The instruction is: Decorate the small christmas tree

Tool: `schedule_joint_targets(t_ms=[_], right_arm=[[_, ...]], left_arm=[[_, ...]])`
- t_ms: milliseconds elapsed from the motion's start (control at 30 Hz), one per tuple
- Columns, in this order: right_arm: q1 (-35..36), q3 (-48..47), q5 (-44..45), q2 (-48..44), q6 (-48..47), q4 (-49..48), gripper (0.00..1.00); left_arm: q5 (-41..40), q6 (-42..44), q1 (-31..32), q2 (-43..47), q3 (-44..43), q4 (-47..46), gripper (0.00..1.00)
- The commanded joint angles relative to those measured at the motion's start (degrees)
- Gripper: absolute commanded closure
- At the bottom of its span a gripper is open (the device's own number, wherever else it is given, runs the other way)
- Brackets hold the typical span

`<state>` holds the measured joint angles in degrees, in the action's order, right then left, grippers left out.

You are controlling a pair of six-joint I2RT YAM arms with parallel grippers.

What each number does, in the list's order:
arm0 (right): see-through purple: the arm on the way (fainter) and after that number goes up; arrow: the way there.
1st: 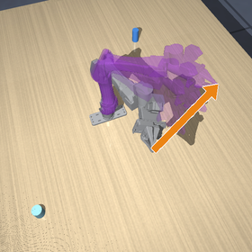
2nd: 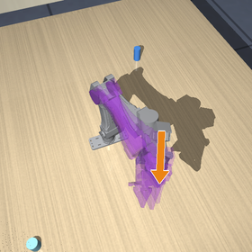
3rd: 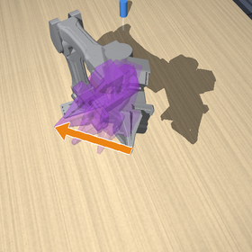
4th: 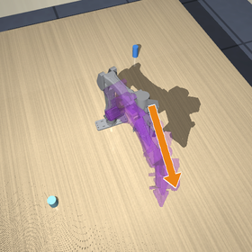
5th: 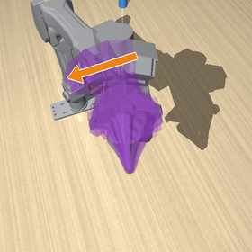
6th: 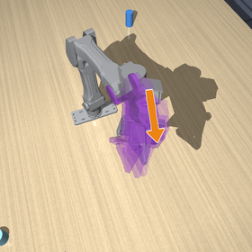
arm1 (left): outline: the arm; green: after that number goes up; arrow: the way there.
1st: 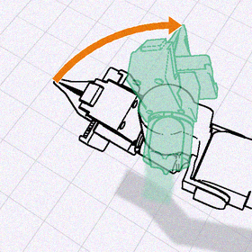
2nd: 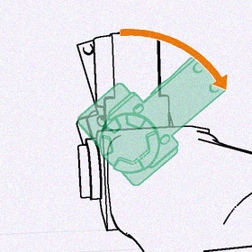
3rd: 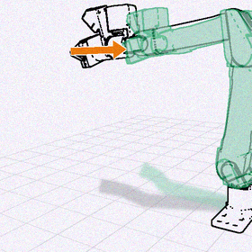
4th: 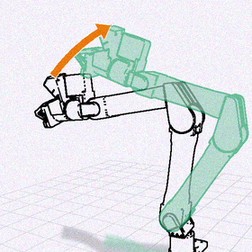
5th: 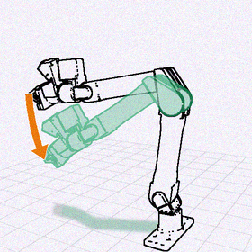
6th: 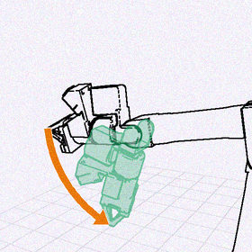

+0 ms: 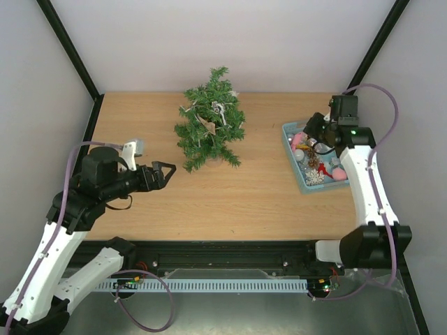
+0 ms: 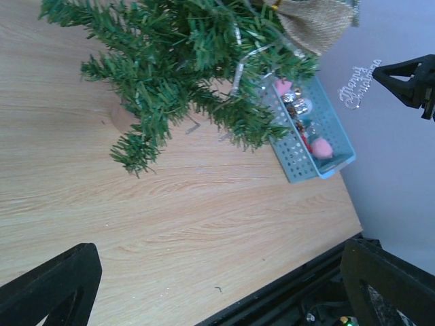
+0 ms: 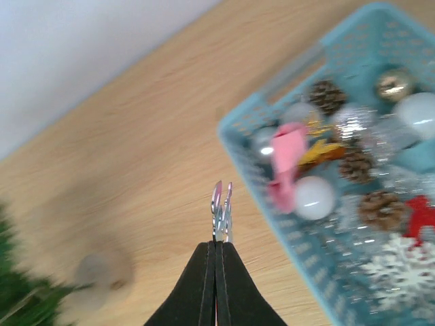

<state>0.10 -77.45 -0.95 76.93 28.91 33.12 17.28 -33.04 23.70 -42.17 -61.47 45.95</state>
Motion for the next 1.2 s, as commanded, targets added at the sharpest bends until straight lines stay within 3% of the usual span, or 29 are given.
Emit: schedule_joint_targets(t_ms=[0,133,267,467,633,800,1000,1167], right_arm=[[0.3,1.4,-17.0,-7.1,2.7,-1.0,0.99],[0.2,8.5,-34.1,-14.6,10.4,-10.9,0.99],[1.4,17.6,-49.5,-22.2,24.5,-29.2,0.99],[7.6,23.0,-53.4,-29.9,37.2,-44.0,0.99],[14.3,26.0,-48.2,-34.7,42.3,-50.0,0.99],[18.2,29.3,-40.3,-37.2,43.9,-53.9,0.99],[25.8,32.3,-28.7,-36.4,43.8,-61.4,0.99],[37.9,31.2,-16.0,-32.0,37.6,-63.3,0.99]], left_arm=[[5.1,-1.2,-0.3,1.2,-2.0,0.3,0.01],[8.5,-1.4,-0.3,1.4,-3.1,-0.8,0.01],[13.0,-2.1,-0.3,1.9,-3.7,-3.6,0.01],[20.0,-6.2,-0.3,3.7,-0.7,-12.8,0.01],[26.1,-14.8,-0.3,5.8,6.2,-25.4,0.02],[27.2,-31.3,0.6,10.0,17.4,-44.9,0.03],[16.2,-42.9,8.9,11.4,24.7,-60.2,0.03],[4.8,-44.5,22.8,7.2,26.8,-70.8,0.05]])
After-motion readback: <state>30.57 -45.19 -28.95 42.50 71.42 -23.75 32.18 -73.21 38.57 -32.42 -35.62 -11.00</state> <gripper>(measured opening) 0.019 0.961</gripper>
